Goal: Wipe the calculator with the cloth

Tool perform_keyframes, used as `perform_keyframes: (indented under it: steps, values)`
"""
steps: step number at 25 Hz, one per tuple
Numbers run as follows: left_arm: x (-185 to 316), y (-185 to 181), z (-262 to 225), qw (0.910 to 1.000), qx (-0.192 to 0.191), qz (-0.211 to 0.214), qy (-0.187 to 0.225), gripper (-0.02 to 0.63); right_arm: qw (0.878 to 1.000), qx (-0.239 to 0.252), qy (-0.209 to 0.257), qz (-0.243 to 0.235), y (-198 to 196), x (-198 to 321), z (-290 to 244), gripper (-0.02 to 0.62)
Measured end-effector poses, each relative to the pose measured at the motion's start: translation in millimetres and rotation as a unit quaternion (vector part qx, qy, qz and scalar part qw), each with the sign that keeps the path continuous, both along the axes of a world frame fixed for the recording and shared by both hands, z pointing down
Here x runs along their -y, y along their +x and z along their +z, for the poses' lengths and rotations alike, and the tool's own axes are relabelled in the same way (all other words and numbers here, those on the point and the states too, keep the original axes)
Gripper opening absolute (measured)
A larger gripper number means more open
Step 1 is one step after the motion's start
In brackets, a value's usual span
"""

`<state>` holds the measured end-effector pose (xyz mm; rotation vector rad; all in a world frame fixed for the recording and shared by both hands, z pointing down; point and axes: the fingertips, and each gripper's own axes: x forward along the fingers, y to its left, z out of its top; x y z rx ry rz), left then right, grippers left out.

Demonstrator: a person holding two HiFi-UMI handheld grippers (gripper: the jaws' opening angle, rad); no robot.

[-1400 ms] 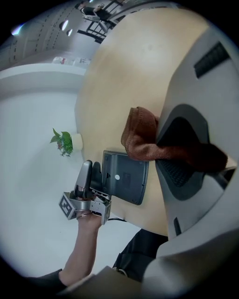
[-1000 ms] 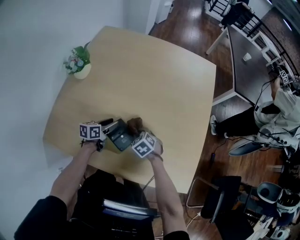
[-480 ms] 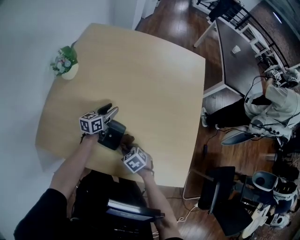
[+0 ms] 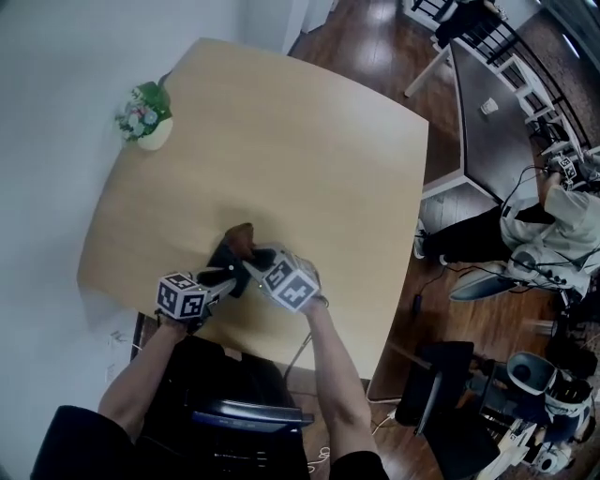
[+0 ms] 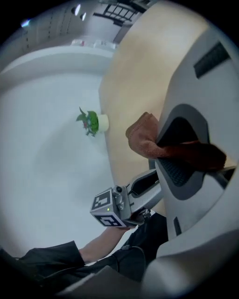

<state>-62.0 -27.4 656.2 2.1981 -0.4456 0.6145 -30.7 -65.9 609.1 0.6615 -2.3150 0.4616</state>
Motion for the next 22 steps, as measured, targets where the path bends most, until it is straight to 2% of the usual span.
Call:
perform_keyframes:
  steps: [2, 3, 4, 7, 10, 12, 15, 18, 20, 22]
  values:
    - [-6, 4, 13, 0.9996, 0.026, 0.014, -0.003, 0.118, 0.997, -0.028, -0.037, -0.058, -18, -1, 25, 0.077]
    - [-5, 4, 16, 0.9995, 0.029, 0.013, -0.006, 0.114, 0.996, -0.035, -0.052, -0.07, -21, 0, 35, 0.077]
    - [-3, 4, 17, 0.9995, 0.027, 0.009, -0.012, 0.102, 0.995, -0.034, -0.065, -0.064, -19, 4, 42, 0.081]
    - [5, 0, 20, 0.9992, 0.015, -0.012, -0.034, 0.065, 0.994, -0.056, -0.089, 0.006, 15, 21, 62, 0.08]
    - [7, -5, 21, 0.9982, 0.004, -0.03, -0.052, 0.041, 0.991, -0.104, -0.073, 0.046, 41, 28, 66, 0.078]
    - [7, -6, 21, 0.9982, 0.003, -0.029, -0.053, 0.037, 0.995, -0.096, -0.029, 0.026, 26, 25, 41, 0.078]
    - [5, -7, 20, 0.9984, 0.005, -0.032, -0.047, 0.034, 0.997, -0.046, 0.008, -0.055, -36, 2, 8, 0.08]
    - [3, -5, 20, 0.9986, 0.007, -0.033, -0.041, 0.034, 0.986, -0.097, 0.014, -0.133, -65, -14, 28, 0.08]
    - [2, -4, 19, 0.9985, 0.006, -0.035, -0.041, 0.034, 0.984, -0.114, 0.007, -0.136, -62, -11, 41, 0.08]
    - [2, -3, 19, 0.9984, 0.004, -0.037, -0.043, 0.034, 0.99, -0.097, -0.006, -0.104, -50, 1, 39, 0.08]
